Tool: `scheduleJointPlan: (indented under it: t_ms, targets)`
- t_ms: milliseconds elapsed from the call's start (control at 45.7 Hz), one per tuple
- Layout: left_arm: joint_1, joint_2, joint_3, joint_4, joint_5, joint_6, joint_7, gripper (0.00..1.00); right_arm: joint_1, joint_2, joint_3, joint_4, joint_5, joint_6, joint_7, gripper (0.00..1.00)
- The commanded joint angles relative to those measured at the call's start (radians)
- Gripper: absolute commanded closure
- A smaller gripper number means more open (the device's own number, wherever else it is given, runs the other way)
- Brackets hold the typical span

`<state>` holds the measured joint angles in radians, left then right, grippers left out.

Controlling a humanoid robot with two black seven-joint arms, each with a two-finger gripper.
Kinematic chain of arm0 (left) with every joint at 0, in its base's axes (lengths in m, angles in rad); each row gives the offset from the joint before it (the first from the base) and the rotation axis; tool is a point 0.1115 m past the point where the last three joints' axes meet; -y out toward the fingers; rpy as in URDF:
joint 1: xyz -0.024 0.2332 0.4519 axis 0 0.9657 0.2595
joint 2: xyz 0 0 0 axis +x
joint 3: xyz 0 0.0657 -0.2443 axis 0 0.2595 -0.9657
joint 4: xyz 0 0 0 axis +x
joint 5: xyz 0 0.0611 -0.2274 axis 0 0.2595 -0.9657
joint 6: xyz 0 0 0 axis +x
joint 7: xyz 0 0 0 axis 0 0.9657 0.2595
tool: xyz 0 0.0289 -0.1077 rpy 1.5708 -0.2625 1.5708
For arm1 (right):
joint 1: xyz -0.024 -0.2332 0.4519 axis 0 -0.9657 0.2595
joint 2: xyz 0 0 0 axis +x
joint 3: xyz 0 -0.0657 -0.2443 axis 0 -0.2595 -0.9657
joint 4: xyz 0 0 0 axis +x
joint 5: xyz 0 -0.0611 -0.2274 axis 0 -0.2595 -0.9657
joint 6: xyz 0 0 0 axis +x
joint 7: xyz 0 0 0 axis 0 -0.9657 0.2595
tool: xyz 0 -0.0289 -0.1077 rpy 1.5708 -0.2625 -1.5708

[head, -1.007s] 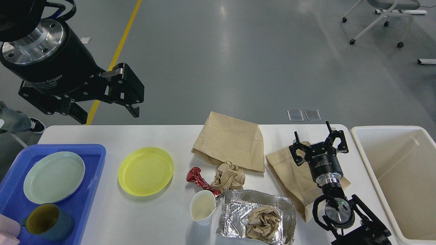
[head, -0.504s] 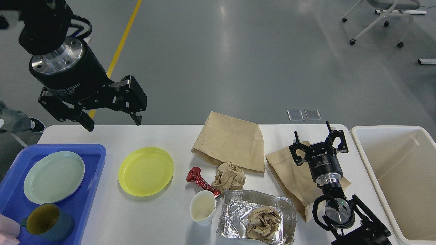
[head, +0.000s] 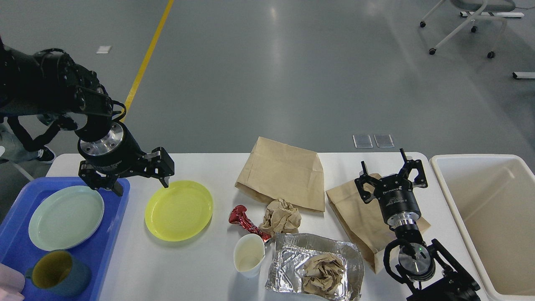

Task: Tidy desktop
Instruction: 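Move the left gripper down to the yellow plate's rim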

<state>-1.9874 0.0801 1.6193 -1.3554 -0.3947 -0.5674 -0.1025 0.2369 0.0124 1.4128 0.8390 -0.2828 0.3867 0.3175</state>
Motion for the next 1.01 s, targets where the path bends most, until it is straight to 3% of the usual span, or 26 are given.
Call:
scheduleJointPlan:
  t_ms: [0, 131, 307, 547, 657, 701, 876, 985]
  targets:
    - [0.067, 0.009, -0.01, 0.016, -0.061, 0.078, 0.003, 0.05, -0.001, 0.0, 0.0, 0.0, -0.001, 0.0, 0.0, 0.0]
    - [0.156, 0.033, -0.064, 0.039, -0.099, 0.13, 0.004, 0.05, 0.001, 0.001, 0.0, 0.0, 0.001, 0.0, 0.0, 0.0]
    - [0.275, 0.069, -0.098, 0.082, -0.171, 0.305, 0.004, 0.05, -0.001, 0.0, 0.0, 0.0, 0.001, 0.0, 0.0, 0.0]
    - [0.372, 0.127, -0.174, 0.091, -0.208, 0.348, 0.004, 0.06, -0.001, 0.0, 0.0, 0.0, 0.001, 0.0, 0.0, 0.0]
    - [0.424, 0.135, -0.176, 0.113, -0.314, 0.451, 0.006, 0.07, 0.001, 0.0, 0.0, 0.0, 0.001, 0.0, 0.0, 0.0]
    - [0.464, 0.136, -0.193, 0.14, -0.369, 0.527, 0.006, 0.07, 0.001, 0.0, 0.0, 0.0, 0.001, 0.001, 0.0, 0.0]
    - [0.562, 0.138, -0.318, 0.206, -0.377, 0.621, 0.01, 0.07, -0.001, 0.0, 0.0, 0.0, 0.001, 0.0, 0.0, 0.0]
    - [0.628, 0.136, -0.387, 0.225, -0.377, 0.67, 0.075, 0.07, 0.001, 0.001, 0.0, 0.0, 0.001, 0.0, 0.0, 0.0]
